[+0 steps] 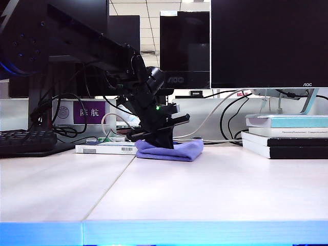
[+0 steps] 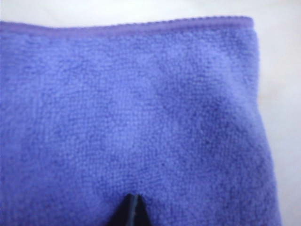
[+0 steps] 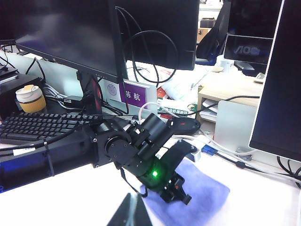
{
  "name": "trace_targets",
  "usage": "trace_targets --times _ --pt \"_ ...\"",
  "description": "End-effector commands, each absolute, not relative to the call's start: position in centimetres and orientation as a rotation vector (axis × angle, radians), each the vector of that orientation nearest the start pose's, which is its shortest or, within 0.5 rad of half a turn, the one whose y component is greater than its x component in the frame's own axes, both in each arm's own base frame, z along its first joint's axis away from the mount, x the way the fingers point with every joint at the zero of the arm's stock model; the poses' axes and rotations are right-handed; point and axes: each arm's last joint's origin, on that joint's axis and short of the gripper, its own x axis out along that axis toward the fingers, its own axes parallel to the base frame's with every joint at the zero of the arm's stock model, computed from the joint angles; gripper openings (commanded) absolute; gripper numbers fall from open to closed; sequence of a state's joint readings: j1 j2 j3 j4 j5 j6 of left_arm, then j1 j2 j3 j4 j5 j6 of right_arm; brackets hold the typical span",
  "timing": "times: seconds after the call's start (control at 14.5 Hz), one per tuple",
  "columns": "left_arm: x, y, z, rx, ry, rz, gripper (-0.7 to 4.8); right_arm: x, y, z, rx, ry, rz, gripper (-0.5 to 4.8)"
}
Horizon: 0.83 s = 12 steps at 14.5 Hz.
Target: Wipe the table from front to back using the rag.
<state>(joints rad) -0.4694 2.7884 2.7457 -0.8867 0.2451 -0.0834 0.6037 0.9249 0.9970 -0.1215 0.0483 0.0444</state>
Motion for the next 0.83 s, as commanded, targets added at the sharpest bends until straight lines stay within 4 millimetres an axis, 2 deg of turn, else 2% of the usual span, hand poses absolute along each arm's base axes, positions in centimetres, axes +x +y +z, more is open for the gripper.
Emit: trace_targets --times 0.07,0.21,0.55,0.83 --pt "50.0 -27.2 16.2 -0.007 1.026 -0.689 -0.06 16.3 11.1 39.2 0.039 0.024 0.562 -0.05" --pt "49.9 -27.7 16.4 -0.036 1.025 -0.729 -0.06 16.3 11.1 39.2 0.039 0.024 0.562 -0.05" --pt "48.7 -29.2 16.1 -0.013 1.064 -0.694 -0.05 16.3 11.1 39.2 0.008 0.014 0.561 -0.05" --pt "47.0 -31.6 15.9 0.06 1.076 -0.668 -0.05 16.3 11.0 39.2 -0.009 0.009 0.558 -0.05"
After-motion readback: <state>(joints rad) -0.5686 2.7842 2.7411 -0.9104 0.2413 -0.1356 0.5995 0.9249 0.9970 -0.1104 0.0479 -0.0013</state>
